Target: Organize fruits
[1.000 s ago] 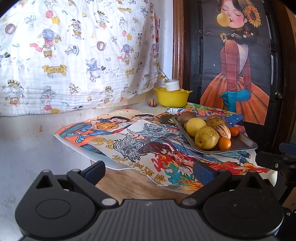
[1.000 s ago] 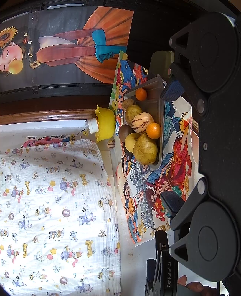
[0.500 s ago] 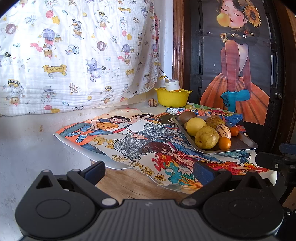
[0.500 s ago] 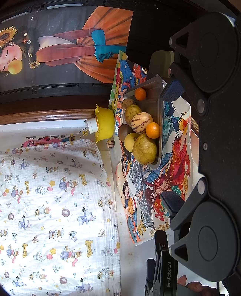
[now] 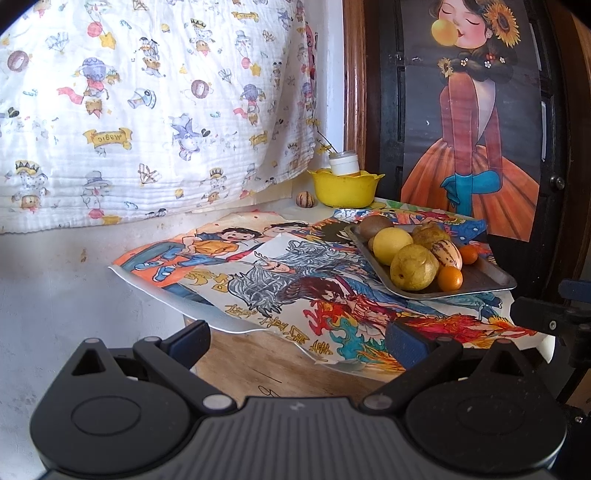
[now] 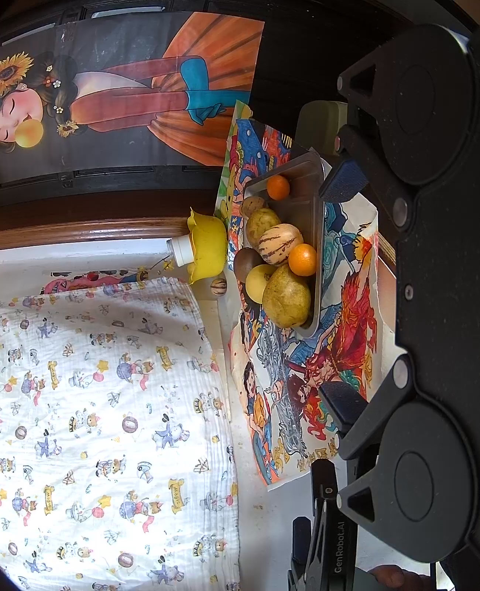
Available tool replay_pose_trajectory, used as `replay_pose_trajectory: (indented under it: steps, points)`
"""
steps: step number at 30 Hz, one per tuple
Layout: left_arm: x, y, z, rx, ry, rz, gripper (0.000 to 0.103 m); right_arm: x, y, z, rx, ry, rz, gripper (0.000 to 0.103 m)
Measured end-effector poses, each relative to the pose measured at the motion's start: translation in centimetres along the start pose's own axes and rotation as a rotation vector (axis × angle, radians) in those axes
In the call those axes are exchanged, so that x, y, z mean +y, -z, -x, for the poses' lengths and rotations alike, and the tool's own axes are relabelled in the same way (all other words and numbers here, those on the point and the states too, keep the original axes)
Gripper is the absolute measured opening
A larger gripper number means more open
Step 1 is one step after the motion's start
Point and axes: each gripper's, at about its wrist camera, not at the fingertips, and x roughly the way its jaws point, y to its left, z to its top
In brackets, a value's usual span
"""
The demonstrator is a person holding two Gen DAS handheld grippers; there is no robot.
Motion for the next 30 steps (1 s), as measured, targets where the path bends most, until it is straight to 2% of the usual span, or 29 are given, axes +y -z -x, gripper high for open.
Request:
replay_pose_trajectory:
  steps: [30]
  points:
    - [-0.22,-0.1,0.14,-0.014,-0.004,-0.01,0.103,0.38,0.32,-0.04,0.006,-0.002,0.004,0.102]
